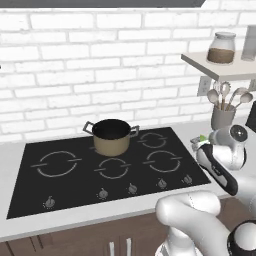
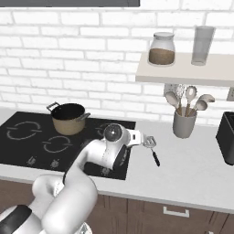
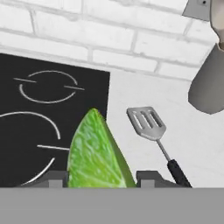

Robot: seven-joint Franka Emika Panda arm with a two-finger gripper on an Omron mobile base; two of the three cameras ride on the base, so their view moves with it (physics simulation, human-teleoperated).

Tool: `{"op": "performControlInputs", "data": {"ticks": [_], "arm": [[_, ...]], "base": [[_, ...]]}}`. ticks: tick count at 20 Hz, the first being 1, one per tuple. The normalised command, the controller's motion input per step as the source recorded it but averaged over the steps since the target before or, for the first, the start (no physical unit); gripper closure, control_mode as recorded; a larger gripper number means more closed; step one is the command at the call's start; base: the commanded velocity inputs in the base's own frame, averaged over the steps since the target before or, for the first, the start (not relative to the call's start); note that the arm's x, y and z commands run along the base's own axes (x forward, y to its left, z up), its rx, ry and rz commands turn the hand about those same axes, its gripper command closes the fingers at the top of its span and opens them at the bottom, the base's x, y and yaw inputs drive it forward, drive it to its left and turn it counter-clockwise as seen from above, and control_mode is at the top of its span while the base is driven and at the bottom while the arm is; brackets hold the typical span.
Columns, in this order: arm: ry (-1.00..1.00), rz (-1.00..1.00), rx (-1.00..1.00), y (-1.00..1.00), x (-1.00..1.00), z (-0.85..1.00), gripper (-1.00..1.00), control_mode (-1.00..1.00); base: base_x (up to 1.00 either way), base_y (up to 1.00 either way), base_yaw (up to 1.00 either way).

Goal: Put the onion and lemon wedge in the pot. Retrieve the spatula and lightly stir the vegetables in the pot.

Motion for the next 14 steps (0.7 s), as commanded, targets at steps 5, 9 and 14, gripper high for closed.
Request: {"op": "performControlInputs", "data": {"ticks": [5, 9, 14], "arm": [[0.0, 0.27, 0.02, 1.0, 0.45, 0.95, 1.0, -1.0], [0.03, 0.24, 0.02, 1.0, 0.59, 0.97, 1.0, -1.0], [0.13, 0.14, 0.0, 1.0, 0.41, 0.84, 1.0, -1.0]], "base": [[0.0, 0.0, 0.0], [0.0, 0.0, 0.0], [0.0, 0.0, 0.0]]}}
